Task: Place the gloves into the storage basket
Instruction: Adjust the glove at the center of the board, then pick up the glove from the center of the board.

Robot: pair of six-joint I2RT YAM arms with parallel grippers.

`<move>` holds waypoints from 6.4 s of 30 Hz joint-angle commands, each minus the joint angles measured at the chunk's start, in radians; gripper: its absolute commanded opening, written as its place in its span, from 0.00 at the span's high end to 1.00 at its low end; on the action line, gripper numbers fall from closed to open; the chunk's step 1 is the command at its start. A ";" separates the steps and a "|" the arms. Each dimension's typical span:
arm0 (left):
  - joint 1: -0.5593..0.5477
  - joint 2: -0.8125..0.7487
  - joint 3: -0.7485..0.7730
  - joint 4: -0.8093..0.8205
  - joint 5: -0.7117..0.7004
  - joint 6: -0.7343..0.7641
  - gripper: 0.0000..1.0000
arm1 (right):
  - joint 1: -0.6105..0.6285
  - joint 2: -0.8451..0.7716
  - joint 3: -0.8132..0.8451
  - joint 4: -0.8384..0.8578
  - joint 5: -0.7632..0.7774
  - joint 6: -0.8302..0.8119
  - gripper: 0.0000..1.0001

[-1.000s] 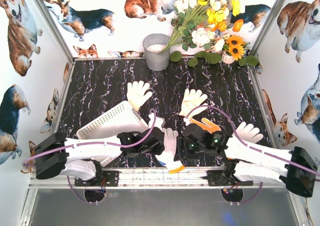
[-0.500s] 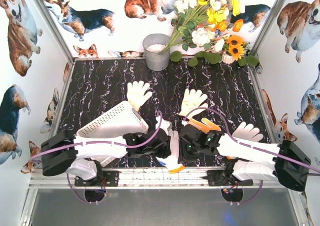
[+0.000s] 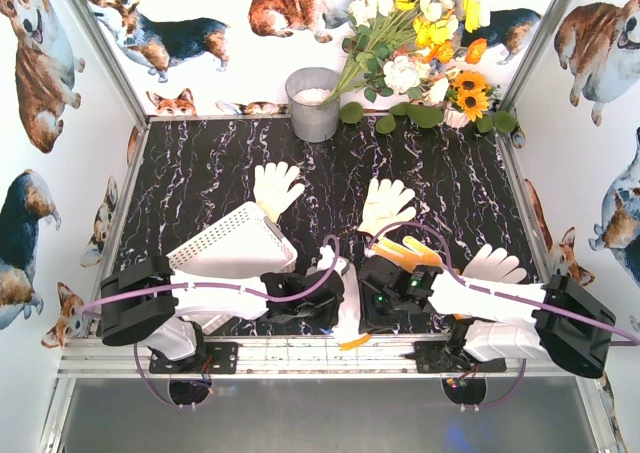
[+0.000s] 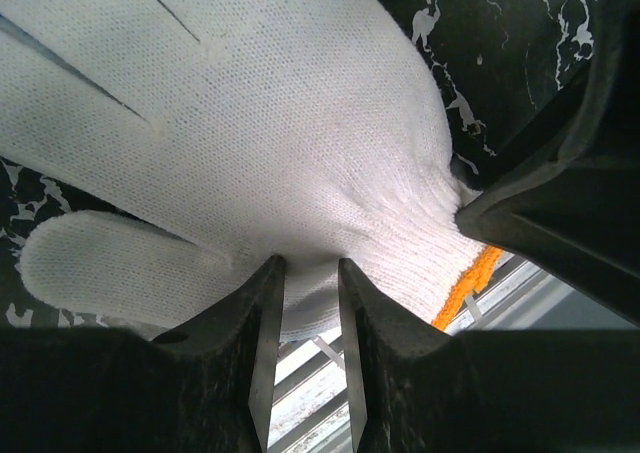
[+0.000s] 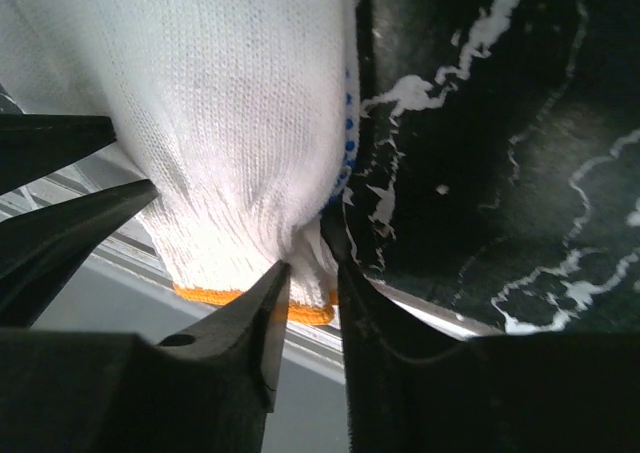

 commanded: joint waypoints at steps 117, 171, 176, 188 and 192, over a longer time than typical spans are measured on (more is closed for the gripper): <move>-0.360 0.094 0.088 0.081 -0.602 0.544 0.60 | -0.221 -0.355 -0.235 0.321 -0.224 0.791 1.00; -0.277 -0.178 -0.060 0.130 -0.440 0.459 1.00 | -0.264 0.131 -0.139 0.721 -0.212 0.727 0.42; -0.276 -0.194 -0.062 0.138 -0.414 0.460 1.00 | -0.262 0.139 -0.146 0.755 -0.227 0.731 0.48; -0.209 -0.260 -0.029 0.053 -0.359 0.466 1.00 | -0.264 0.095 -0.135 0.811 -0.210 0.773 1.00; -0.168 -0.284 0.015 -0.031 -0.348 0.488 1.00 | -0.265 0.036 -0.116 0.769 -0.149 0.783 1.00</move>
